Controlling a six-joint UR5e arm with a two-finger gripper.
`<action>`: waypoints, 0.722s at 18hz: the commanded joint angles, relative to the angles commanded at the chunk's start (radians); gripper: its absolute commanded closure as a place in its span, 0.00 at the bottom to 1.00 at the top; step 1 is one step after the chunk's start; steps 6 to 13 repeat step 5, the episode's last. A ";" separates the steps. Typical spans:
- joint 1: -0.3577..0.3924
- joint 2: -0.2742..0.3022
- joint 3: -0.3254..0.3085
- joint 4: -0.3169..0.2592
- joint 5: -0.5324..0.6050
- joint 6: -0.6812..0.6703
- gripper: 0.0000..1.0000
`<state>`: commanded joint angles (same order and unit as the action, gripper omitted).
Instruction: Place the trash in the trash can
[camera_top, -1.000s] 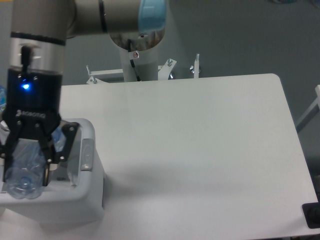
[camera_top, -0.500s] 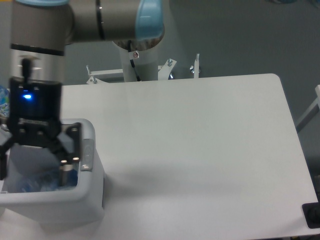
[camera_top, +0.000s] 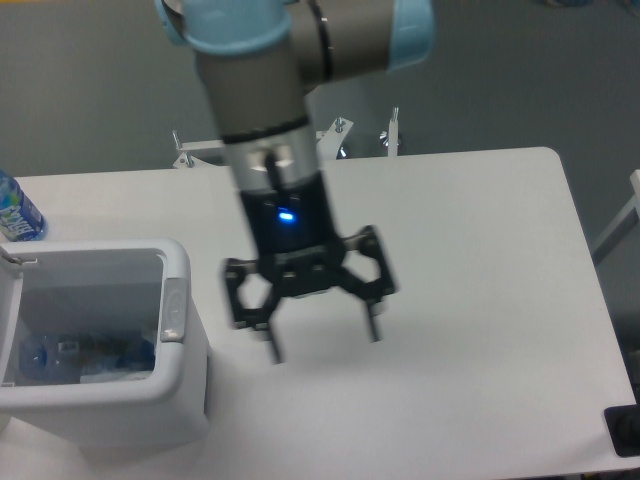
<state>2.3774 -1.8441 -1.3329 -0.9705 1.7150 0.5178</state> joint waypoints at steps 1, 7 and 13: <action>0.029 0.020 -0.011 -0.043 0.000 0.069 0.00; 0.120 0.061 -0.046 -0.122 -0.006 0.238 0.00; 0.120 0.061 -0.046 -0.122 -0.006 0.238 0.00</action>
